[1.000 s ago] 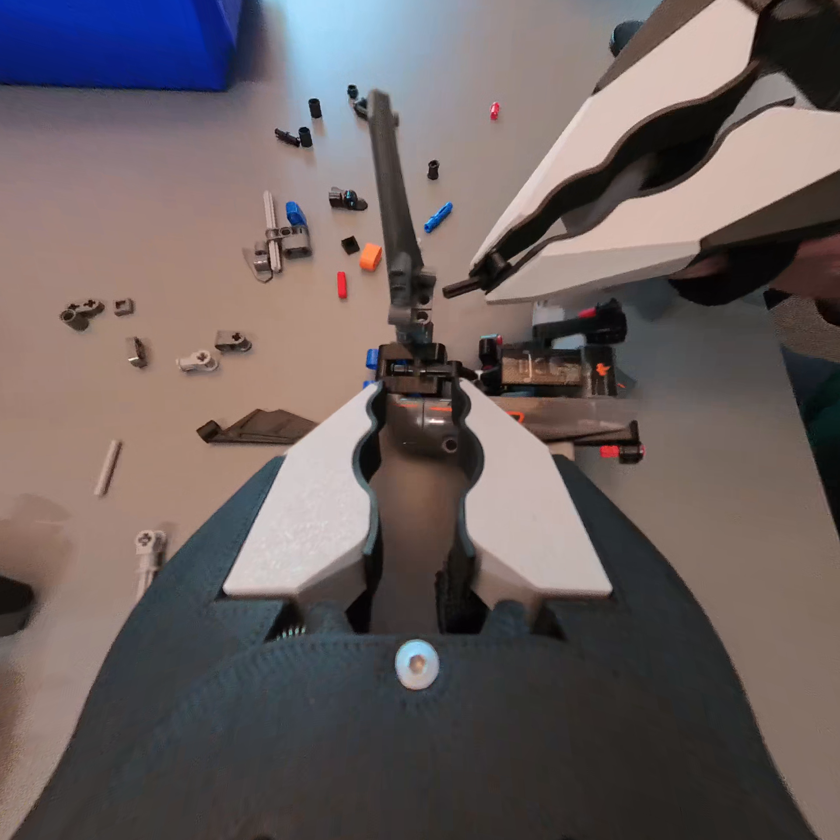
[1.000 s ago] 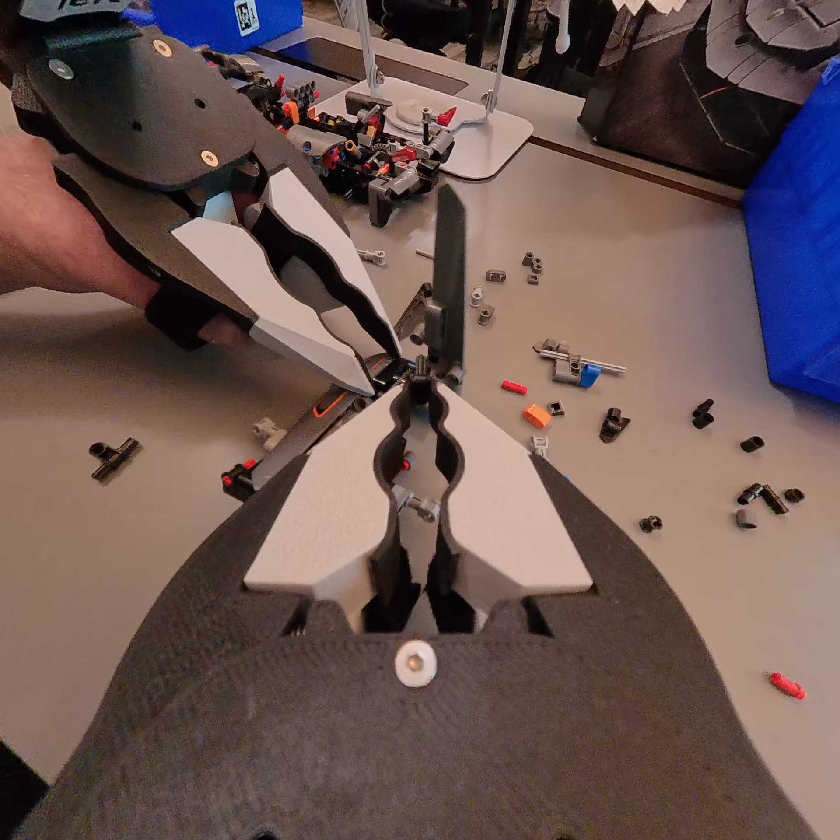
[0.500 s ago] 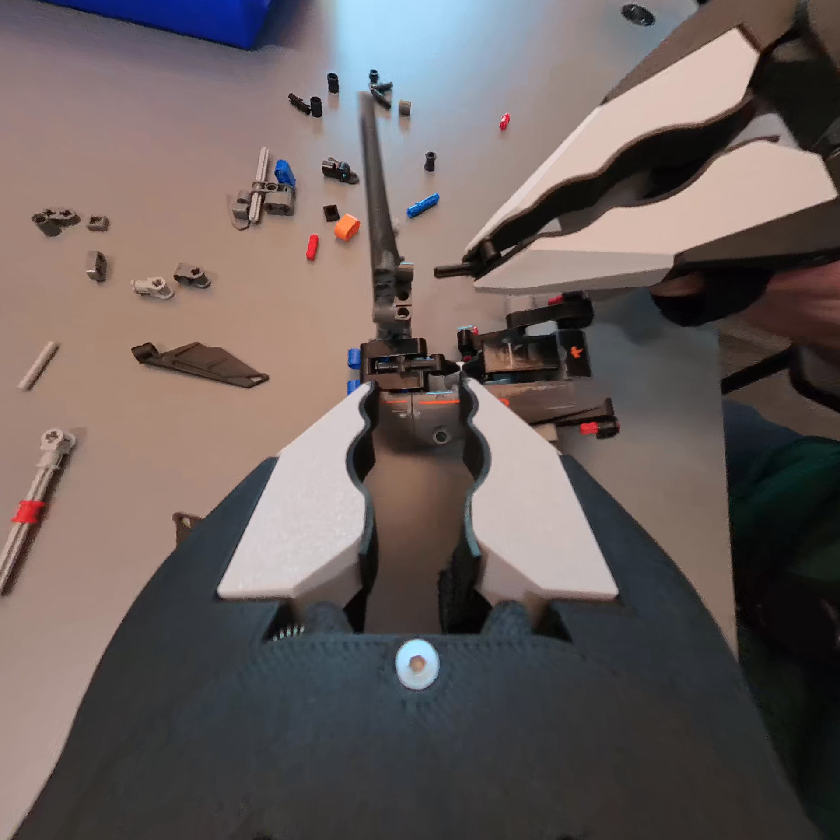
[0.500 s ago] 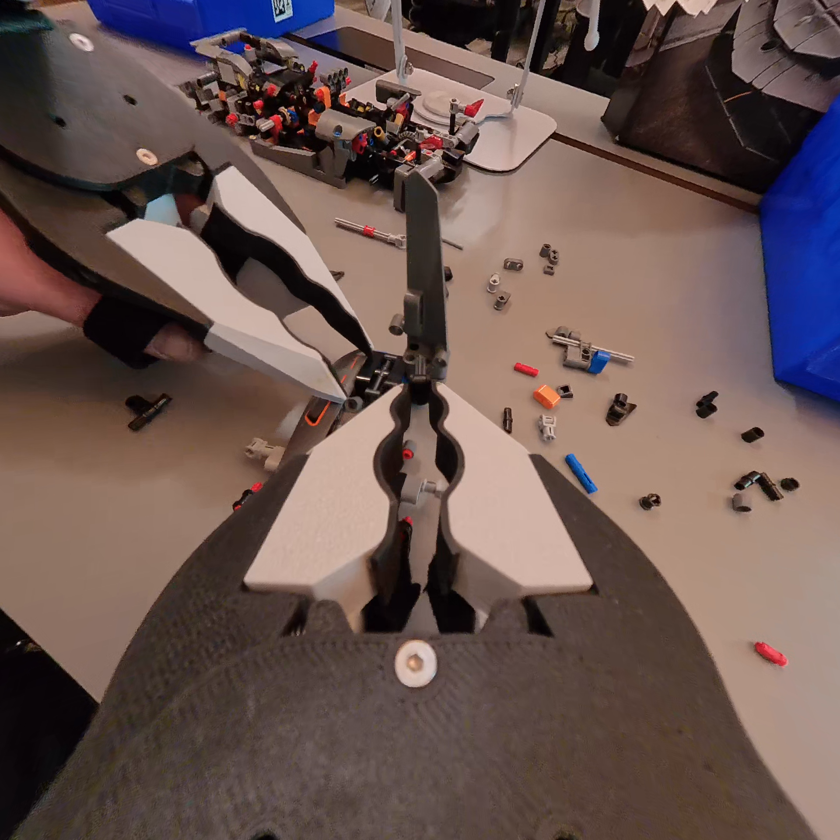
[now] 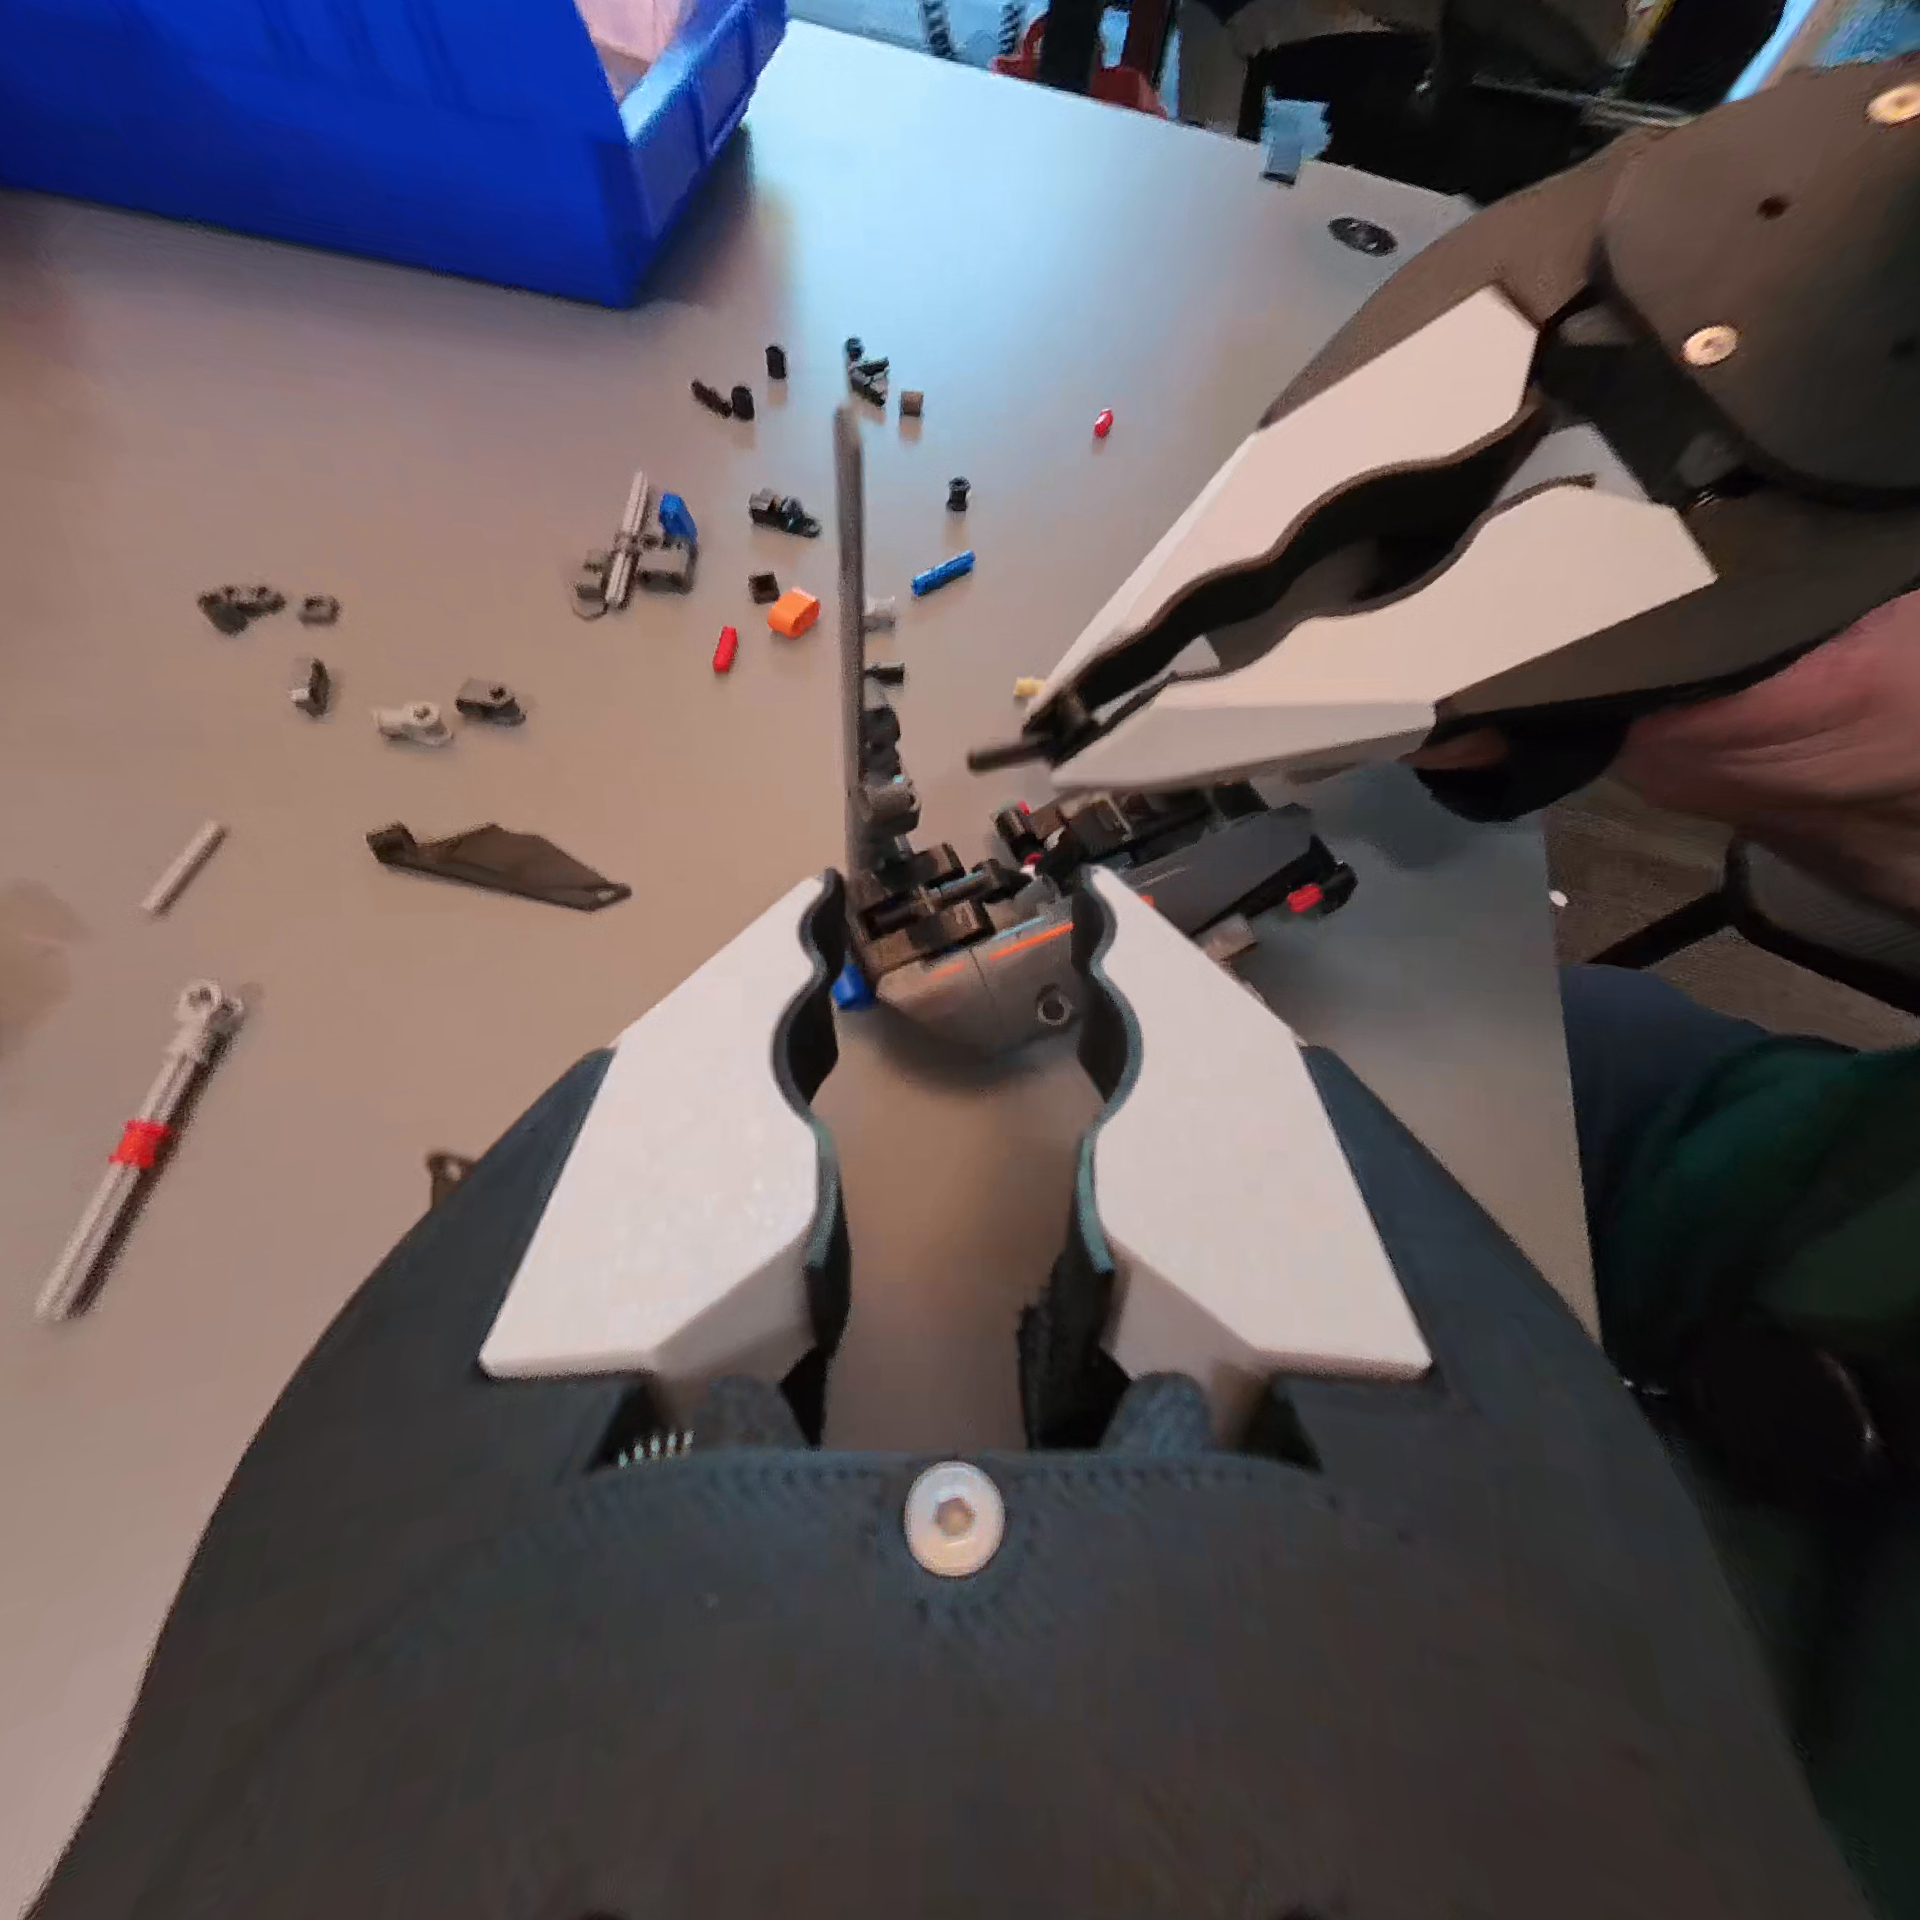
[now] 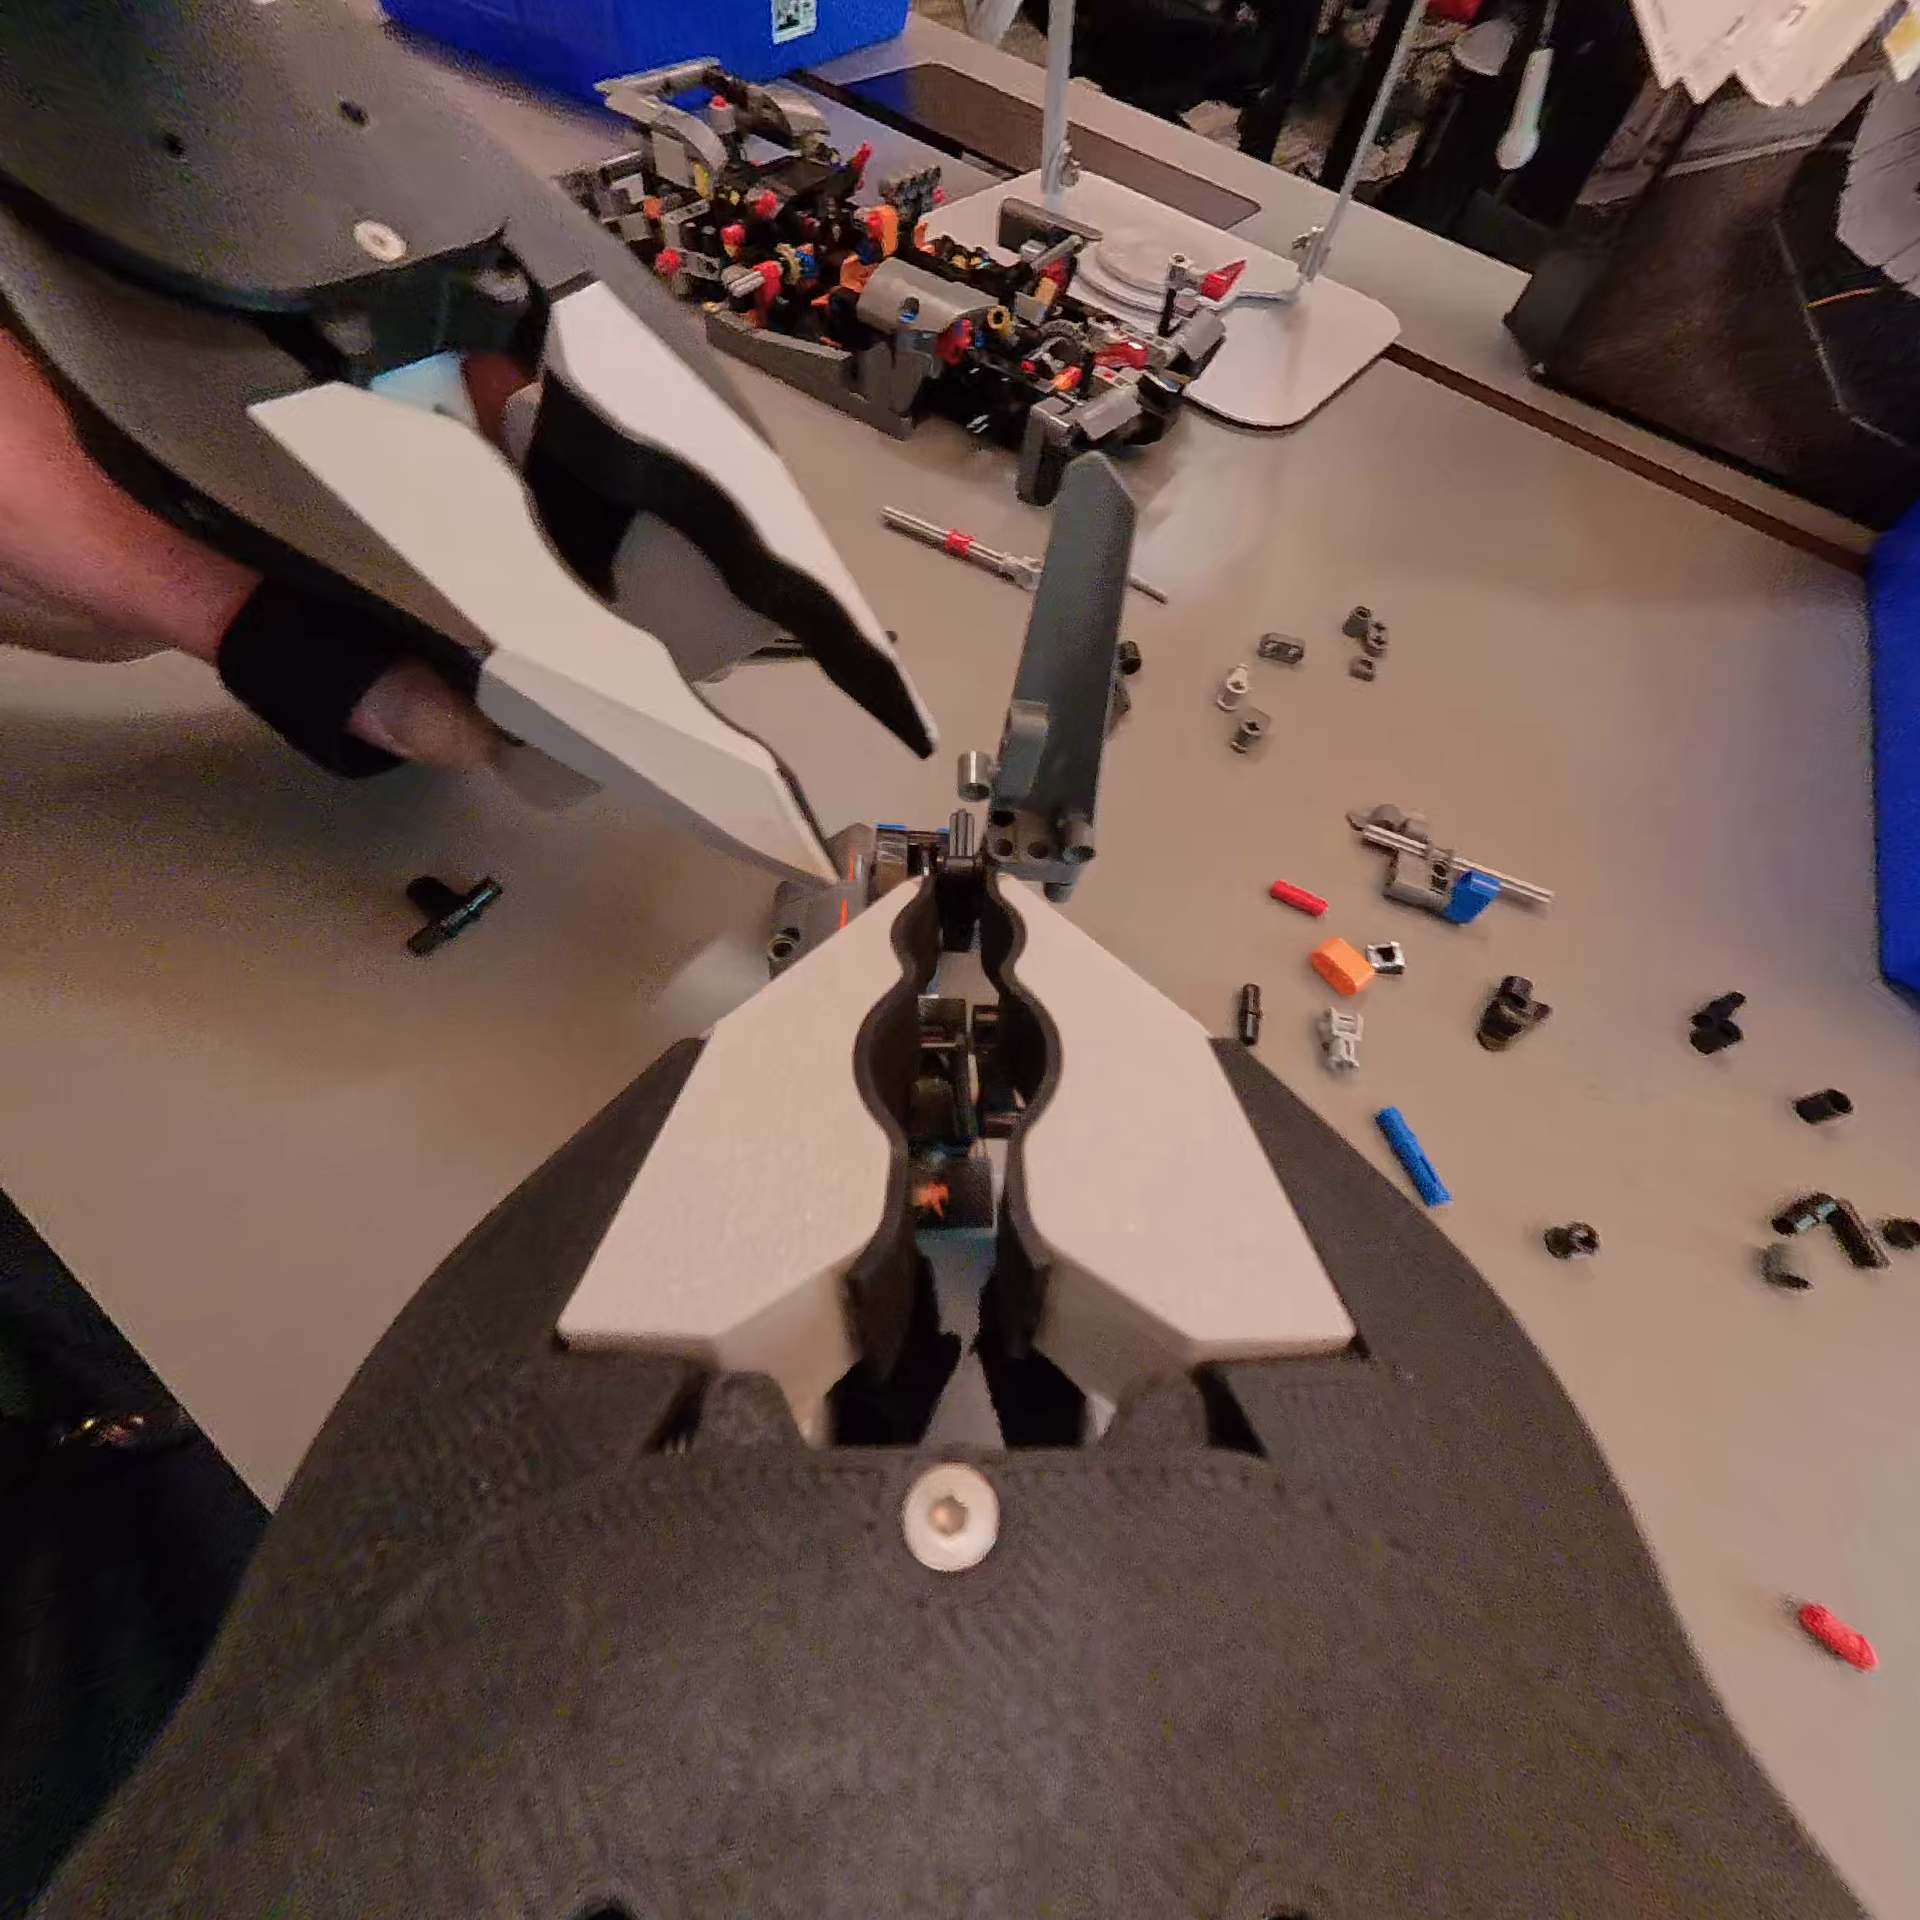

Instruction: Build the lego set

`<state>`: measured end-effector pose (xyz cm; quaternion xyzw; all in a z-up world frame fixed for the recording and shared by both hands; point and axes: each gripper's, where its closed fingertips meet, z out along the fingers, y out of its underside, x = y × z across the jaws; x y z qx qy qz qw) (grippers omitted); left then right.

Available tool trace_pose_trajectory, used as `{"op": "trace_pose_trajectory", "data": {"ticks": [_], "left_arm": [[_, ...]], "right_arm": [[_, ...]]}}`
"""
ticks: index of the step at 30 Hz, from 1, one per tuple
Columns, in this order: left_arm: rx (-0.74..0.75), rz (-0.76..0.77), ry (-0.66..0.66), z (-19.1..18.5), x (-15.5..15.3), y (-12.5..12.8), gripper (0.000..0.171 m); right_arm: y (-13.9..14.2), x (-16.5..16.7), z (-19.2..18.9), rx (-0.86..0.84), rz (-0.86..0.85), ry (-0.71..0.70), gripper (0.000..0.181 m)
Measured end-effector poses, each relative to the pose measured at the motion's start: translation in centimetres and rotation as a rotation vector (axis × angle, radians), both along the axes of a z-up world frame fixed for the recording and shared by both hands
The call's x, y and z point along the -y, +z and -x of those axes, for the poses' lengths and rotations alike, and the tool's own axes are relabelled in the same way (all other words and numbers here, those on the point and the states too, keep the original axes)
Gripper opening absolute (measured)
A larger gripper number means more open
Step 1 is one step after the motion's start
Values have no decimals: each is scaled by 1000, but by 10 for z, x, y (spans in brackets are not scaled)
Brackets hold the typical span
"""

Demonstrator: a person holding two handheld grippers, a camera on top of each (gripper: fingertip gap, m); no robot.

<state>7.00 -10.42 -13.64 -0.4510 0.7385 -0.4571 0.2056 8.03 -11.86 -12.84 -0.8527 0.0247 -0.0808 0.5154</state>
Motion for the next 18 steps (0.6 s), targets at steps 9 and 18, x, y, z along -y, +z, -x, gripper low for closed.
{"op": "trace_pose_trajectory", "data": {"ticks": [9, 18], "left_arm": [[52, -61, -124, -14, 7, -5, 37], [51, -25, -121, -15, 6, -4, 33]], "right_arm": [[-4, -11, -4, -14, -16, -25, 5], [-5, -14, -7, -80, -55, -40, 5]]}}
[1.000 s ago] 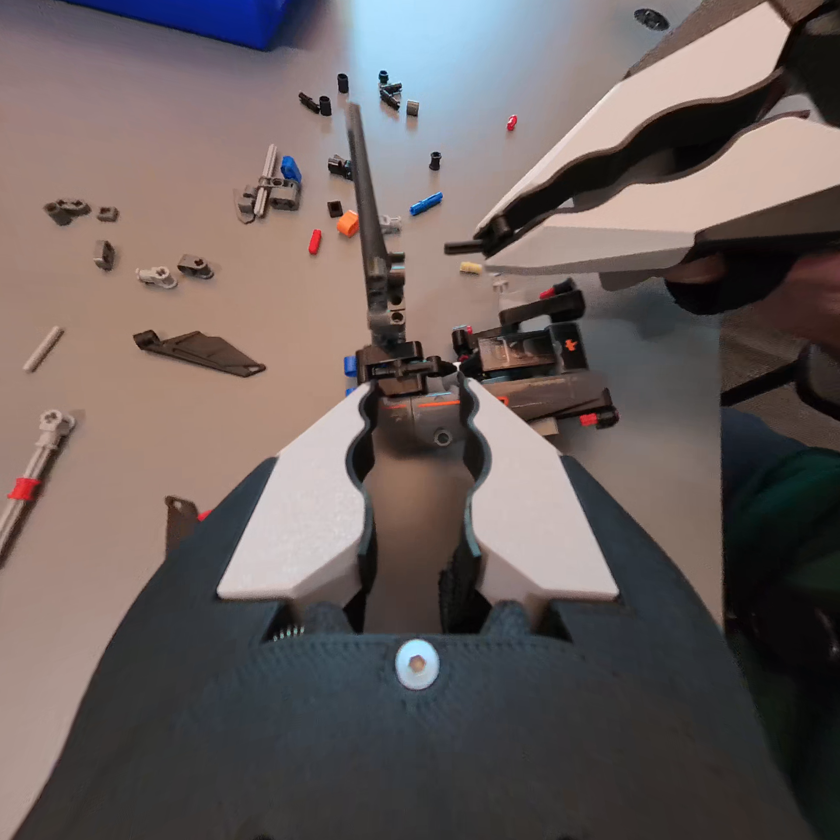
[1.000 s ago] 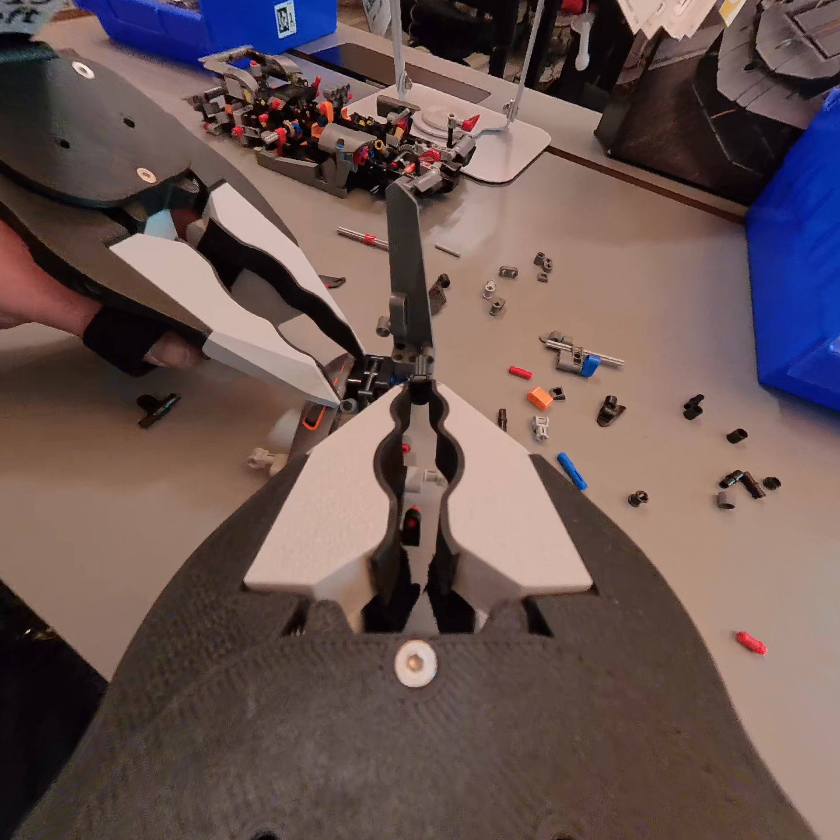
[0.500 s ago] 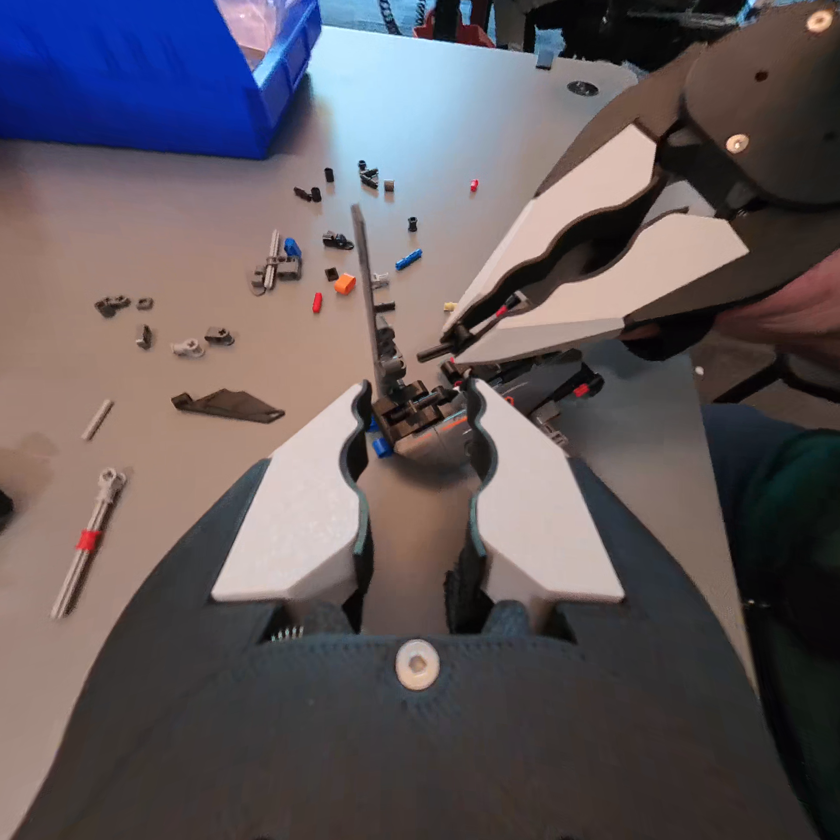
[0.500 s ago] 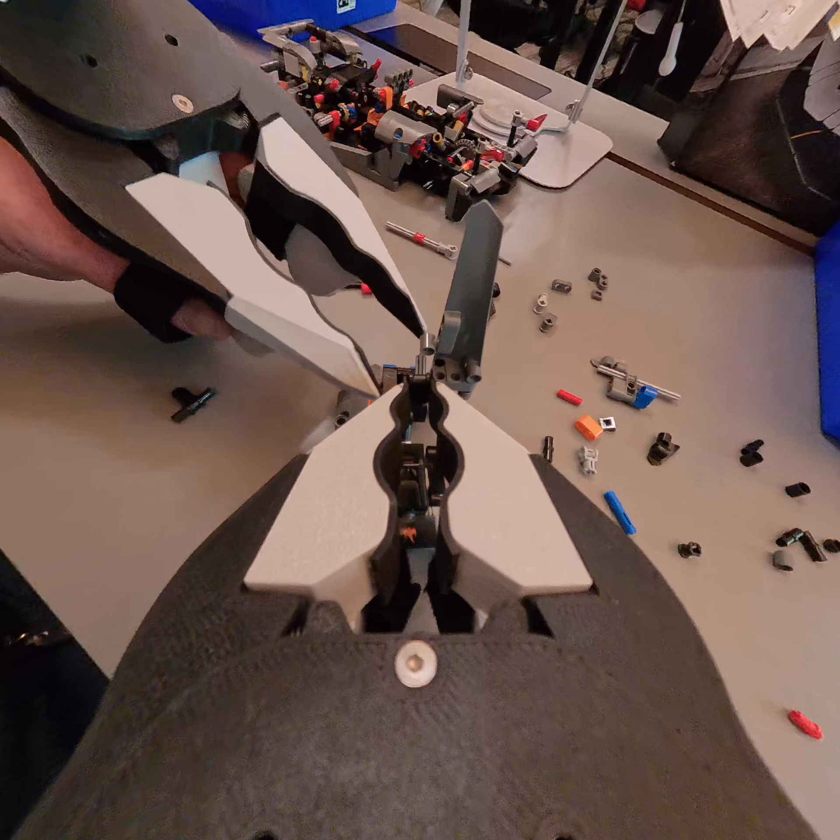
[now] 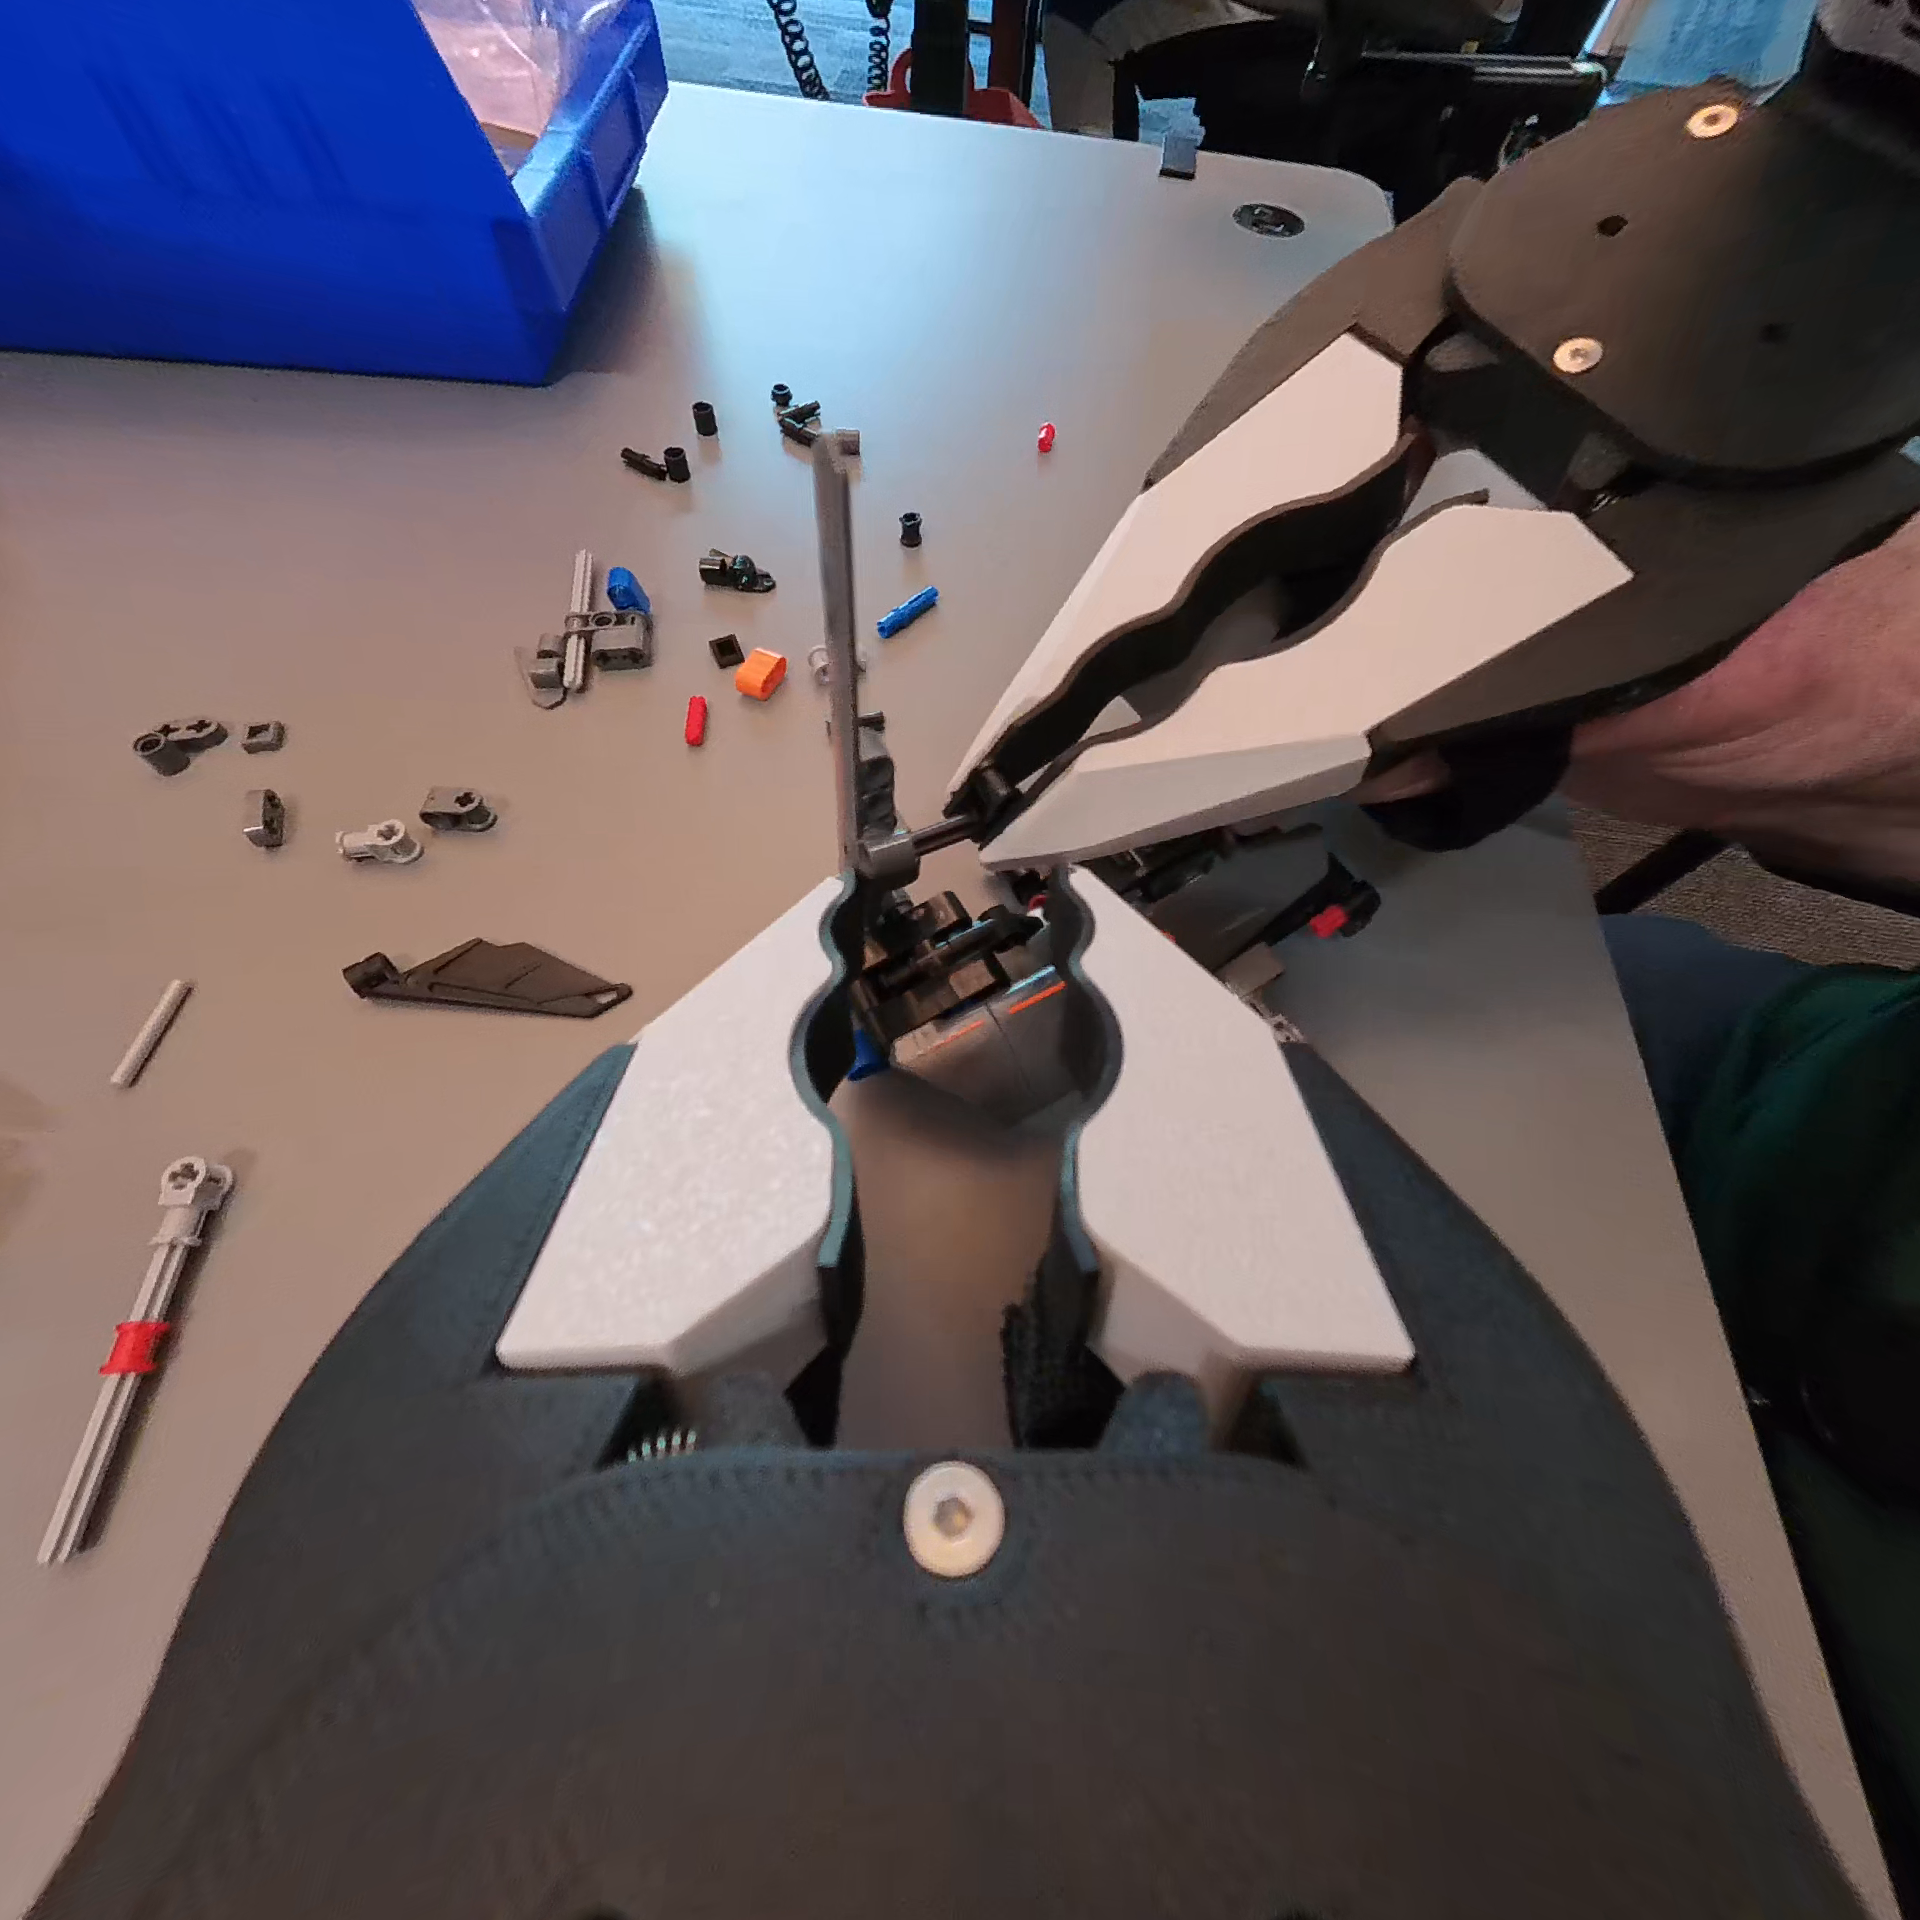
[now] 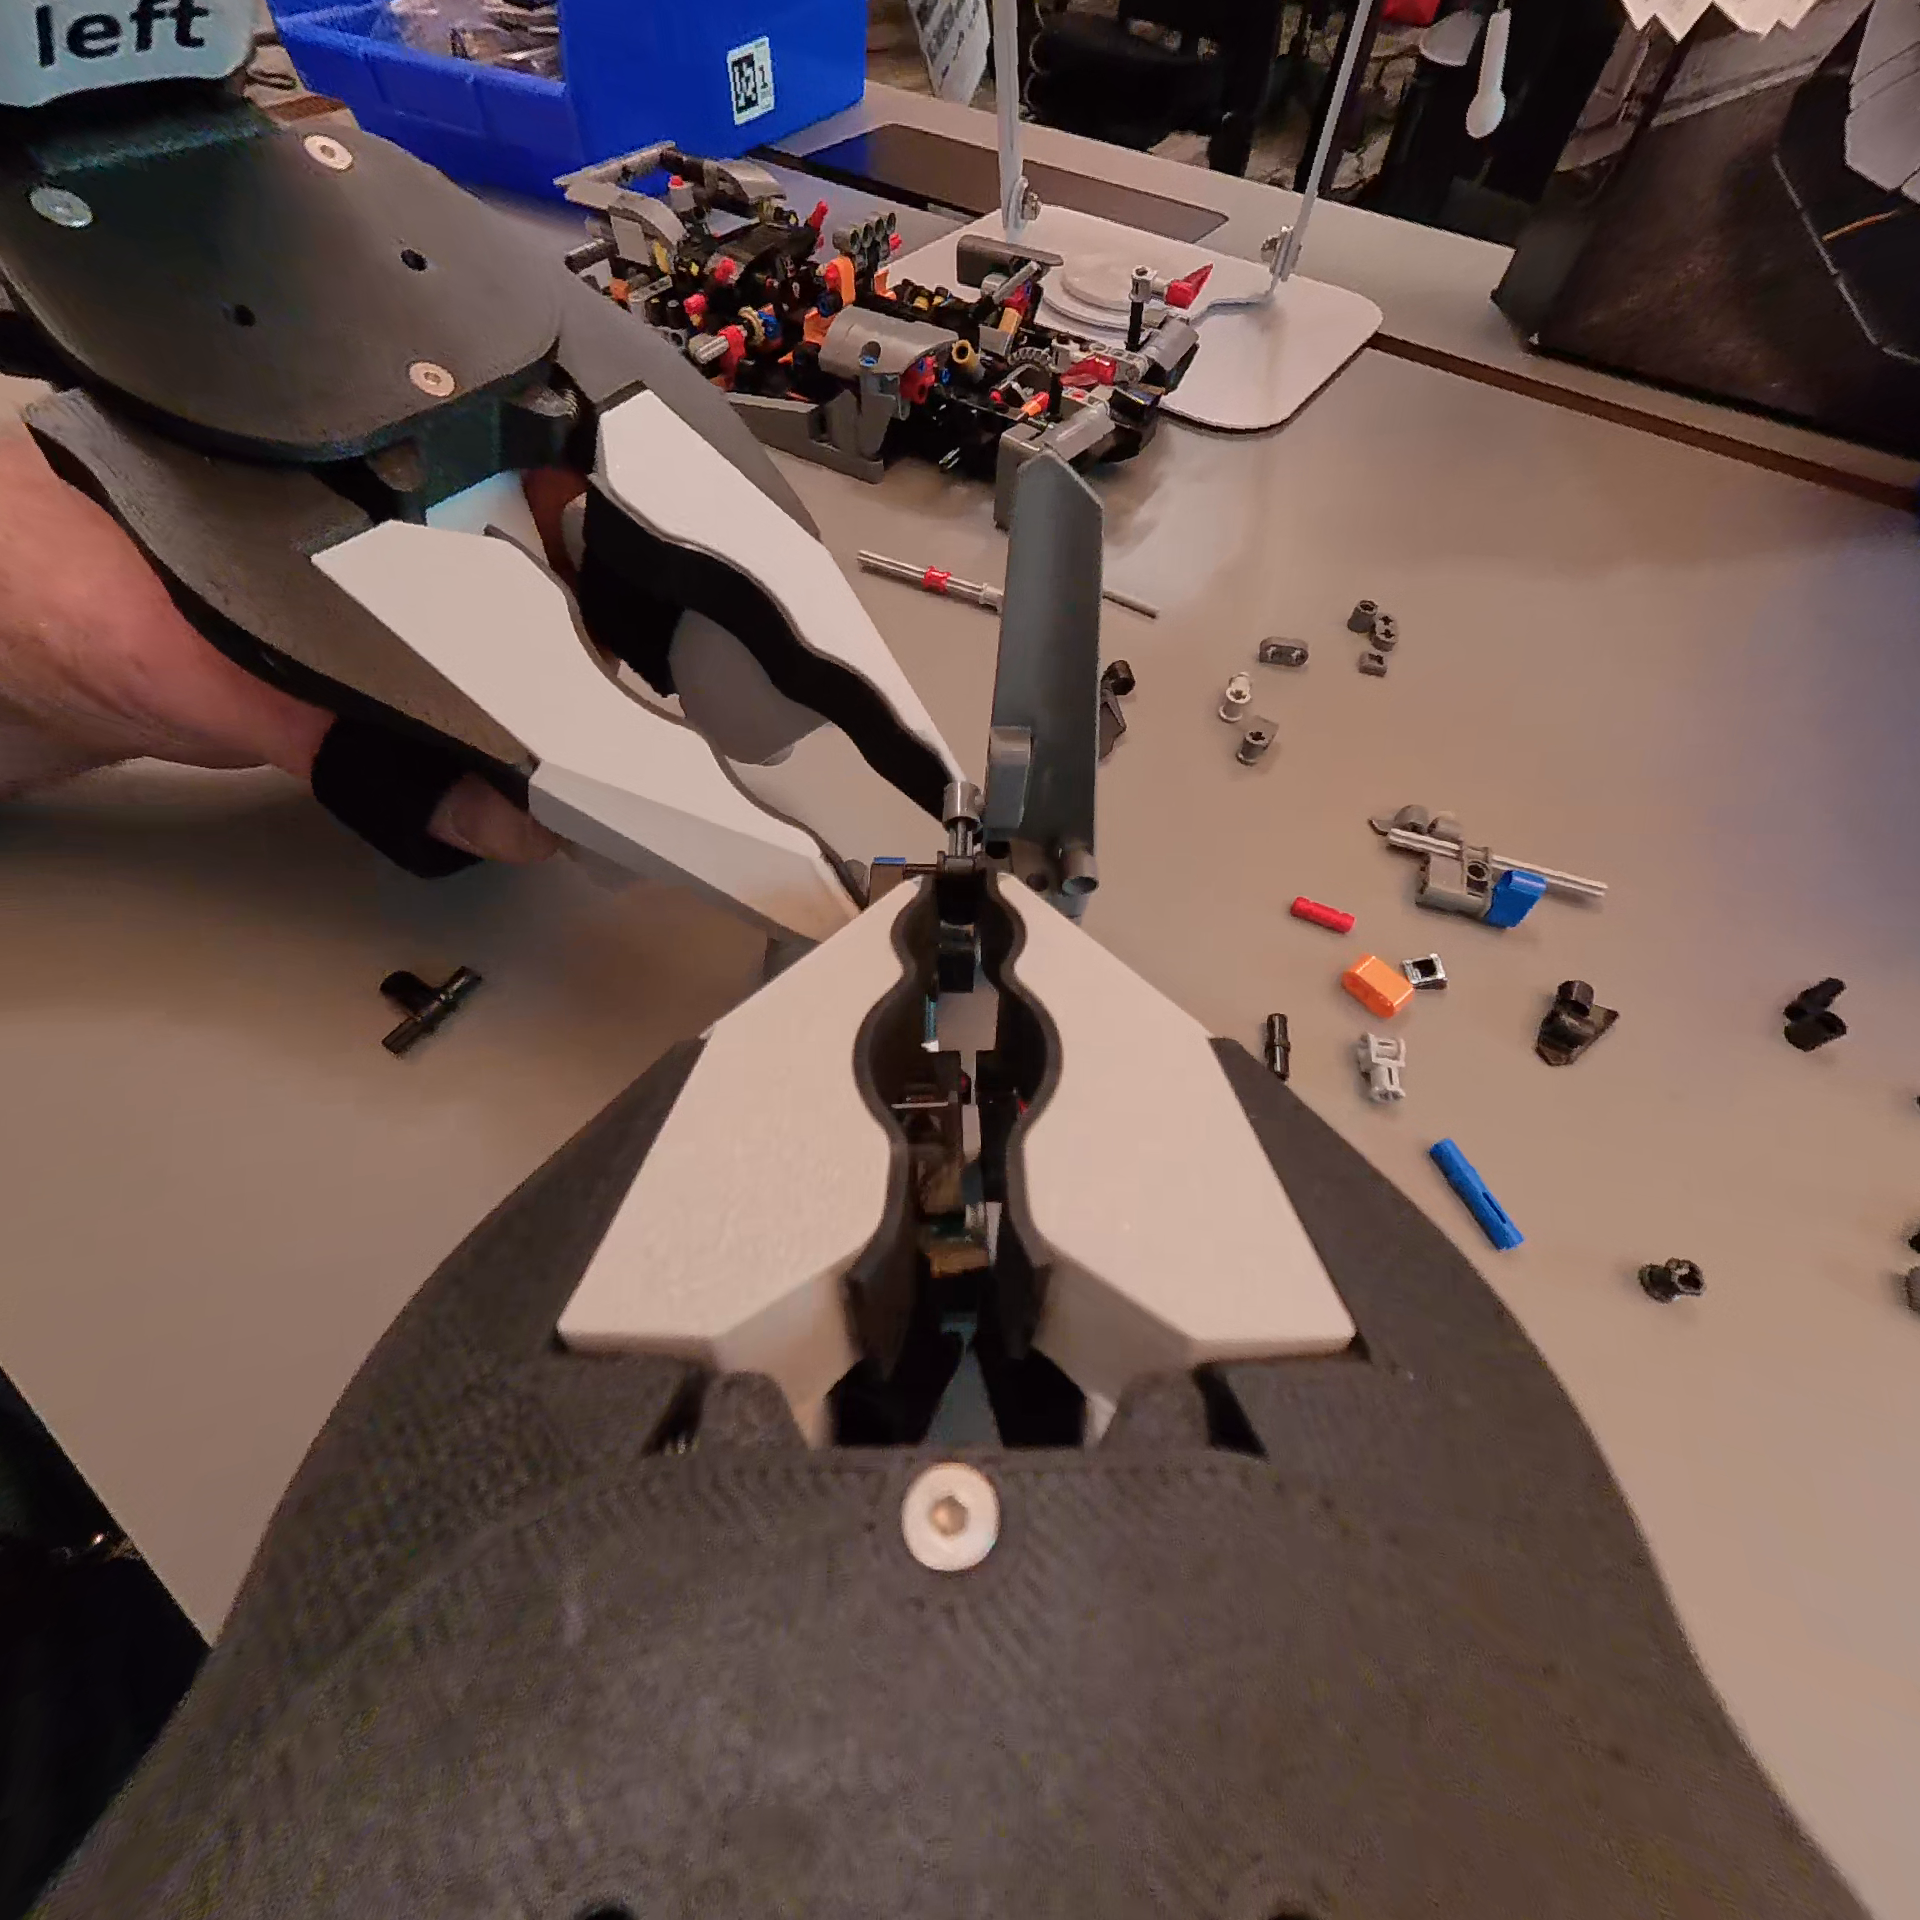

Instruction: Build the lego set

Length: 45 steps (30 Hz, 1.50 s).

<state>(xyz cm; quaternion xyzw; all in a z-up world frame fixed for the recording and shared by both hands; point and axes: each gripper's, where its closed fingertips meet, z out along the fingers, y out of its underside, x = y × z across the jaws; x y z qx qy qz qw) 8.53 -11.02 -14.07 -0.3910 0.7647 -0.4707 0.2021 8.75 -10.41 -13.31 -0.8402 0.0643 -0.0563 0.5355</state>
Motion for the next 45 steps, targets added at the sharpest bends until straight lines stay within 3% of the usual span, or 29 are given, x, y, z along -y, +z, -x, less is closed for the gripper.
{"op": "trace_pose_trajectory", "data": {"ticks": [13, 17, 23, 27, 37, 45], "left_arm": [[-10, 14, 7, -4, -1, 0, 30], [-8, -8, -14, -2, 4, -2, 17], [12, -2, -9, -1, -2, 2, 22], [21, 5, 30, -8, -27, 11, 31], [47, -206, -252, -18, -13, 9, 16], [40, -186, -286, -19, -13, 9, 15]], "right_arm": [[-2, -2, -5, -11, 11, -13, 5], [-3, -5, -7, -9, 26, -13, 5], [-3, -8, -7, -33, 25, 2, 5], [-3, -8, -7, -38, 21, 8, 5], [-3, -8, -10, -34, 21, 8, 5], [-3, -11, -12, -31, 22, 9, 5]]}}
